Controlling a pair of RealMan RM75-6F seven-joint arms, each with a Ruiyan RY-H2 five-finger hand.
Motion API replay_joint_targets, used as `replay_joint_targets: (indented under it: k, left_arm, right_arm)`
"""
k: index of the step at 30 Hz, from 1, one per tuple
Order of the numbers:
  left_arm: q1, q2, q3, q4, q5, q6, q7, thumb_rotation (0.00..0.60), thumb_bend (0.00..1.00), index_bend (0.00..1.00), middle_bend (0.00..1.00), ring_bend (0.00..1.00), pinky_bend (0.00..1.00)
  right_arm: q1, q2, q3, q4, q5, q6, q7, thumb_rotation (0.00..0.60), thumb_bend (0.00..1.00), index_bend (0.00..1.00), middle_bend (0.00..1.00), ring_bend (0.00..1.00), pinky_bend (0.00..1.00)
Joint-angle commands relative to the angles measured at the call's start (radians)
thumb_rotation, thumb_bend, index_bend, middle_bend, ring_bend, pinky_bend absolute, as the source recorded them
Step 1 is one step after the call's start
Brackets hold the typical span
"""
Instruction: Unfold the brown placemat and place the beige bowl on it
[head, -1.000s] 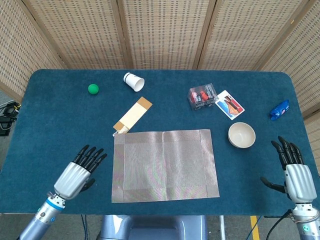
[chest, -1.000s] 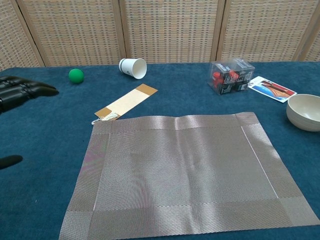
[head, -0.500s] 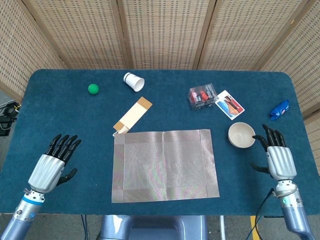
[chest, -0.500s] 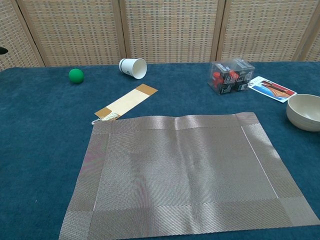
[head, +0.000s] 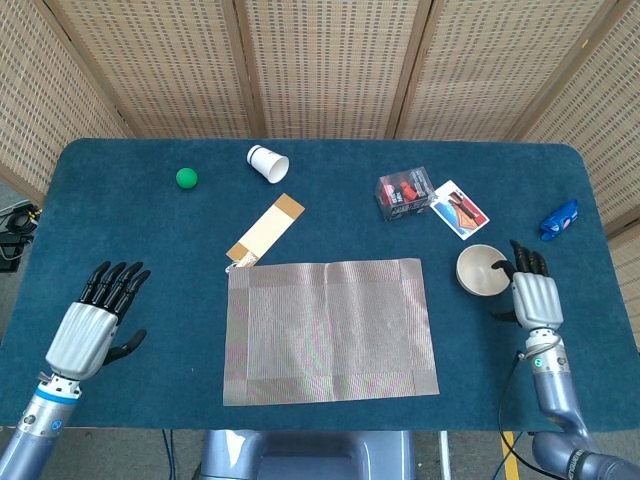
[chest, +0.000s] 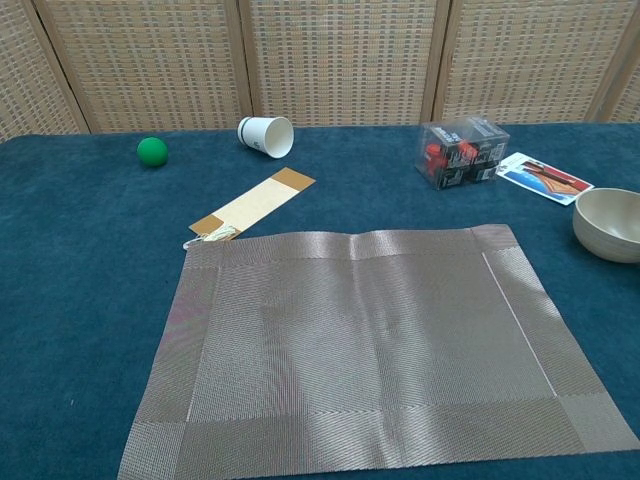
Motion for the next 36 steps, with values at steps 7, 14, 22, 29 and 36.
replay_joint_targets:
  k: [7,14,22,29,36]
  left_arm:
    - [0.005,-0.007,-0.019,0.01,-0.003,-0.012,-0.014,0.6,0.27,0.0,0.0,0.0,0.0]
    - [0.011,-0.015,-0.03,0.019,-0.002,-0.019,-0.022,0.6,0.27,0.0,0.0,0.0,0.0]
    - [0.014,-0.028,-0.039,0.029,0.004,-0.028,-0.018,0.6,0.27,0.0,0.0,0.0,0.0]
    - [0.017,-0.032,-0.045,0.033,0.008,-0.035,-0.018,0.6,0.27,0.0,0.0,0.0,0.0]
    - [0.02,-0.032,-0.048,0.034,0.013,-0.039,-0.019,0.6,0.27,0.0,0.0,0.0,0.0]
  right_arm:
    - [0.043,-0.08,0.002,0.119,0.036,-0.056,0.006,0.6,0.36,0.36,0.03,0.0,0.0]
    - [0.063,-0.129,0.005,0.204,0.046,-0.081,0.023,0.6,0.37,0.4,0.05,0.0,0.0]
    - [0.075,-0.184,0.009,0.295,0.031,-0.055,0.043,0.6,0.34,0.52,0.15,0.0,0.0]
    - [0.08,-0.211,0.007,0.34,0.014,-0.048,0.068,0.6,0.33,0.6,0.21,0.01,0.0]
    - [0.079,-0.227,0.007,0.359,0.001,-0.029,0.073,0.6,0.33,0.65,0.27,0.07,0.03]
